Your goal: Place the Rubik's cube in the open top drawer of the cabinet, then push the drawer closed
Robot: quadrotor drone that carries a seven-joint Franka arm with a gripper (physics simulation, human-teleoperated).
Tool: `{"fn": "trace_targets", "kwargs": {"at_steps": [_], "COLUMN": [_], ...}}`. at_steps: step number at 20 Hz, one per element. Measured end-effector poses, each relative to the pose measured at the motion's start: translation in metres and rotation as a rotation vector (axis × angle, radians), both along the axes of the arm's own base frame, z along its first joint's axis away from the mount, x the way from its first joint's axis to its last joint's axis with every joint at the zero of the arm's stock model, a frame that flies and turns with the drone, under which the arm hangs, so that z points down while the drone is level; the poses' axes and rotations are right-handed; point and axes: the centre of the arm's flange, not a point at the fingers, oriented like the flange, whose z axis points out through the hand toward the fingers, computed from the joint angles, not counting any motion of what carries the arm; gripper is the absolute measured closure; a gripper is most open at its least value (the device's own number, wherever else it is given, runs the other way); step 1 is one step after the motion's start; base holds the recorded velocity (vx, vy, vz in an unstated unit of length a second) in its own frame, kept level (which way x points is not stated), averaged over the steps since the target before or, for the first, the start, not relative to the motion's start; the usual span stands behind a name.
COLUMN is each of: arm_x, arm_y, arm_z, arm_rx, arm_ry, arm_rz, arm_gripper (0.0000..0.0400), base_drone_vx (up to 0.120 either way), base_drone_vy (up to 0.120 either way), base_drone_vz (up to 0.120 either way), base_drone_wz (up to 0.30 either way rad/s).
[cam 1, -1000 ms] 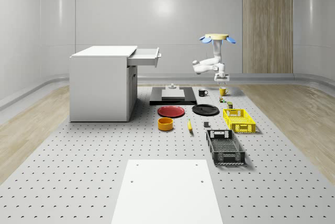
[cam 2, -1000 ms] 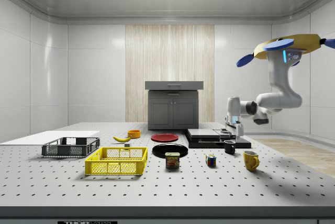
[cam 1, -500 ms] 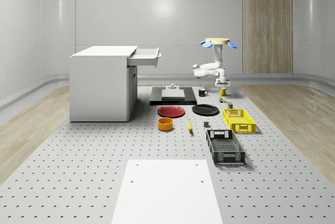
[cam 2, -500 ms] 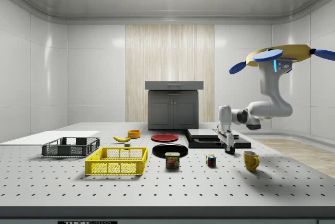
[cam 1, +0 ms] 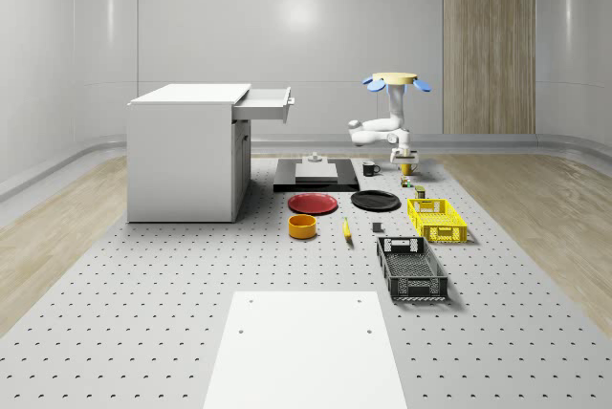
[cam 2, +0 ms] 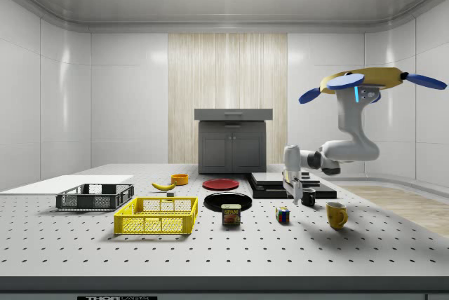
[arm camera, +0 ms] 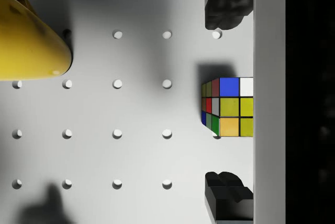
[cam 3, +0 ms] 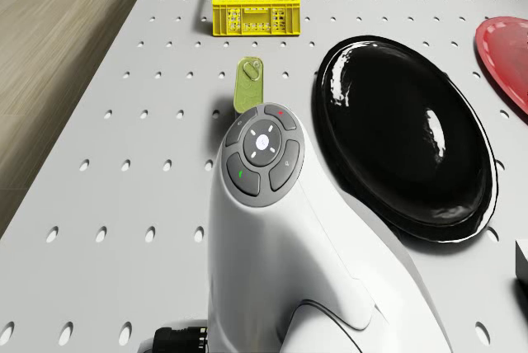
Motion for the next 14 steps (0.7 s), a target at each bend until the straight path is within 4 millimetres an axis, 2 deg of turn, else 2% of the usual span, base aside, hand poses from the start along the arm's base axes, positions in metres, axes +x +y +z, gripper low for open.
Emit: {"fn": "trace_targets", "kwargs": {"at_steps": [2,7,9,14], "arm_x": [0.0,0.0,0.0,0.0], "arm_y": [0.0,0.0,0.0,0.0], "arm_z": [0.0,0.0,0.0,0.0], "arm_rx": [0.0,0.0,0.0,0.0], "arm_ry": [0.0,0.0,0.0,0.0], "arm_rz": [0.0,0.0,0.0,0.0], "arm_gripper": [0.0,0.0,0.0,0.0], "base_drone_vx": [0.1,0.0,0.0,0.12], "base_drone_vy": [-0.02,0.0,0.0,0.0], "base_drone_vz": [0.0,-0.008,-0.12,-0.12], "base_drone_wz": [0.0,0.0,0.0,0.0]}}
